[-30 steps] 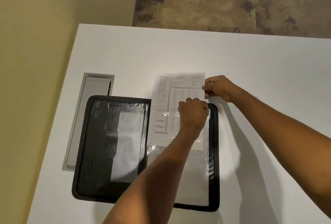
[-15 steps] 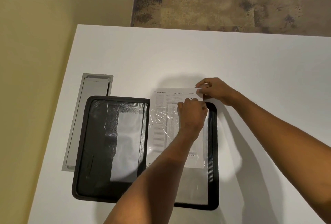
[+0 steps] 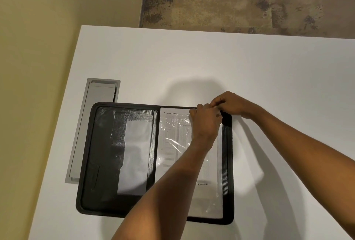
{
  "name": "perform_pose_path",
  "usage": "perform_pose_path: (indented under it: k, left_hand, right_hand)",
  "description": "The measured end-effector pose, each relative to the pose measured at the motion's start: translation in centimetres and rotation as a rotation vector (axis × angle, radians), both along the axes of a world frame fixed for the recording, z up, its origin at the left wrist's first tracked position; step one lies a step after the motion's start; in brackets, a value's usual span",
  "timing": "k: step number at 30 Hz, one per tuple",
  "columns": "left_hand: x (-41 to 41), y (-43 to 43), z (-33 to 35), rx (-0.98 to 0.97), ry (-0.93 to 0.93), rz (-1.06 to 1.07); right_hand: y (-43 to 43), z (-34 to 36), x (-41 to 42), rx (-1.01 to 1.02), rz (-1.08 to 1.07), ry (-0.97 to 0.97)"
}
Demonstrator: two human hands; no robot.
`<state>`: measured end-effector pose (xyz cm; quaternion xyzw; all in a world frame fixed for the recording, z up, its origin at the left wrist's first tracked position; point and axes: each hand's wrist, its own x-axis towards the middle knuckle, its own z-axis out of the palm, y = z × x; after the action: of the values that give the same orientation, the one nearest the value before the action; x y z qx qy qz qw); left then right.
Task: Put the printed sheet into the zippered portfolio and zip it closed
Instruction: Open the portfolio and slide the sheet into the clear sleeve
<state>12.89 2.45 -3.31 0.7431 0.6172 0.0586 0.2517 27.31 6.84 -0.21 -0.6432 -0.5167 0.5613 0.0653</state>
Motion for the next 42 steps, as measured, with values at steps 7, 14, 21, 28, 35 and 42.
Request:
perform_pose_path:
  k: [7, 14, 21, 28, 35, 42]
  left_hand:
    - [-0.1, -0.3, 0.2, 0.034, -0.024, -0.022]
    - [-0.8, 0.4, -0.7, -0.105, -0.084, 0.007]
    - [-2.2, 3.2, 0.6, -0.270, -0.253, -0.059]
    - [-3.7, 4.7, 1.8, -0.273, -0.299, -0.253]
    - [-6.3, 5.4, 1.2, -0.305, -0.126, -0.398]
    - [-8.9, 5.9, 1.1, -0.179, -0.030, -0.403]
  right_hand:
    - [-1.7, -0.1, 0.1, -0.061, 0.097, 0.020]
    - [-2.0, 1.4, 0.3, -0.094, 0.250, 0.111]
    - [-3.6, -0.5, -0.1, 0.160, 0.098, 0.105]
    - [-4.7, -1.2, -0.6, 0.225, -0.041, 0.107]
    - [-5.0, -2.1, -0.4, 0.279, 0.002, -0.097]
    - [-4.8, -2.1, -0.7, 0.386, 0.080, -0.217]
